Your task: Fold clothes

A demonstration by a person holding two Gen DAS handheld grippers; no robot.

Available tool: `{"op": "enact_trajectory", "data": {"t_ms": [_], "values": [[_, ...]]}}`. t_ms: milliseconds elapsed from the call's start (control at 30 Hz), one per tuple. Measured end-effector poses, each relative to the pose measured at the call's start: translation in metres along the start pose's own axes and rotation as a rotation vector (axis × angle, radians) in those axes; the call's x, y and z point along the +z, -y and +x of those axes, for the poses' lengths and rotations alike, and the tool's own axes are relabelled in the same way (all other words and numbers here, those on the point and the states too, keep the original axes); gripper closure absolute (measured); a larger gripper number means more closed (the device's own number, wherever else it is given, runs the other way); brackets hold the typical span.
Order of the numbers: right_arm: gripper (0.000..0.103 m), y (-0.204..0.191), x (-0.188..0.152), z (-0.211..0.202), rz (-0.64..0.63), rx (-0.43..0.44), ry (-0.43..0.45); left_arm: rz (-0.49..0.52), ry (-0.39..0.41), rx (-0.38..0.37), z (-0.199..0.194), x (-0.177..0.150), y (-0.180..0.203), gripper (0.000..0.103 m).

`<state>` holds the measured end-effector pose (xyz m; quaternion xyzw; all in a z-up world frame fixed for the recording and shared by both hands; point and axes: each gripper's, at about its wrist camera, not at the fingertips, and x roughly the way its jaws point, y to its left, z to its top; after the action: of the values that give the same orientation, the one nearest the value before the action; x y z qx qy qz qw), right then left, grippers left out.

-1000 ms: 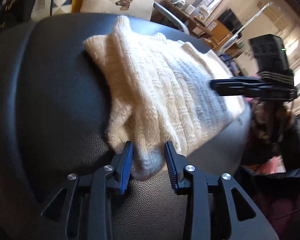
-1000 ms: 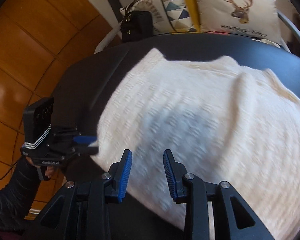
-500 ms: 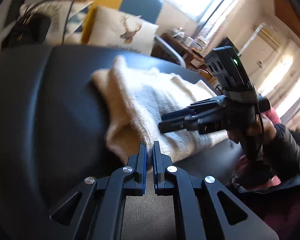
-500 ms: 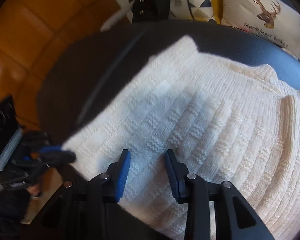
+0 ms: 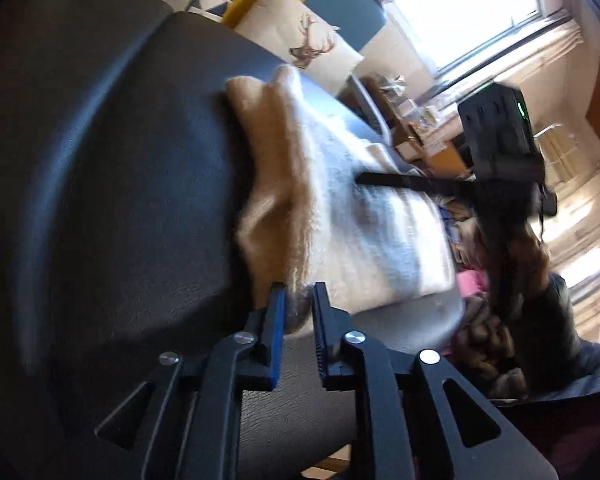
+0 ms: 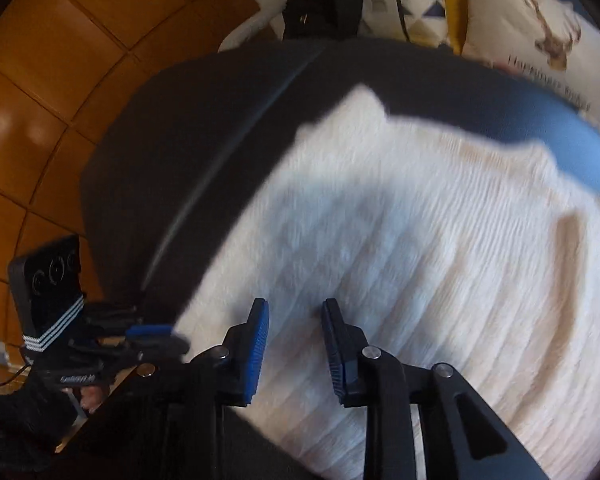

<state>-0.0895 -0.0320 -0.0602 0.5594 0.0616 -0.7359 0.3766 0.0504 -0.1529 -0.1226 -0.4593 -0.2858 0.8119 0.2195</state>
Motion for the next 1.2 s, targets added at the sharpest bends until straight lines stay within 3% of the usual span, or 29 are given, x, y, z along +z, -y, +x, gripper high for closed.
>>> {"op": "enact_trajectory", "data": {"t_ms": [100,167,233,333,400,433,500,533,600,767,900,967,1100,1200], "values": [[0.063,0.0,0.047,0.006,-0.014,-0.029,-0.006,0.029,-0.042,-0.002,0.01,0.001,0.007,0.086],[0.042,0.005,0.075,0.022,-0.01,-0.025,-0.05,0.039,-0.042,-0.009,0.012,0.0,0.009,0.086],[0.038,0.021,0.097,0.032,0.033,-0.054,-0.079,0.036,-0.036,-0.011,0.011,-0.003,0.009,0.086],[0.036,0.043,0.117,0.055,0.142,-0.009,-0.162,0.008,-0.026,-0.026,0.008,-0.005,0.006,0.086],[0.036,0.046,0.123,0.072,0.155,-0.044,-0.212,0.006,-0.015,-0.024,0.007,-0.005,0.006,0.086],[0.038,0.044,0.123,0.08,0.133,-0.076,-0.236,0.004,-0.007,-0.023,0.006,-0.005,0.005,0.086],[0.069,0.034,0.123,0.073,0.091,-0.106,-0.17,0.01,0.011,-0.013,0.003,-0.004,0.006,0.086],[0.096,0.035,0.12,0.068,0.1,-0.087,-0.145,0.022,0.036,-0.003,-0.001,-0.005,0.008,0.086],[0.096,0.04,0.113,0.06,0.133,-0.041,-0.101,0.046,0.079,0.016,-0.009,-0.006,0.012,0.087],[0.097,0.051,0.097,0.042,0.208,0.075,0.004,0.087,0.104,0.046,-0.01,-0.008,0.023,0.087],[0.097,0.048,0.1,-0.004,0.232,0.26,0.201,0.134,0.147,0.07,-0.016,-0.013,0.034,0.087],[0.097,0.053,0.102,-0.016,0.24,0.292,0.277,0.115,0.129,0.092,-0.01,-0.011,0.029,0.087],[0.097,0.068,0.107,0.019,0.288,0.217,0.19,0.047,0.111,0.083,-0.003,-0.008,0.015,0.088],[0.097,0.068,0.107,0.027,0.278,0.201,0.163,0.053,0.171,0.074,-0.018,-0.005,0.009,0.085]]}}
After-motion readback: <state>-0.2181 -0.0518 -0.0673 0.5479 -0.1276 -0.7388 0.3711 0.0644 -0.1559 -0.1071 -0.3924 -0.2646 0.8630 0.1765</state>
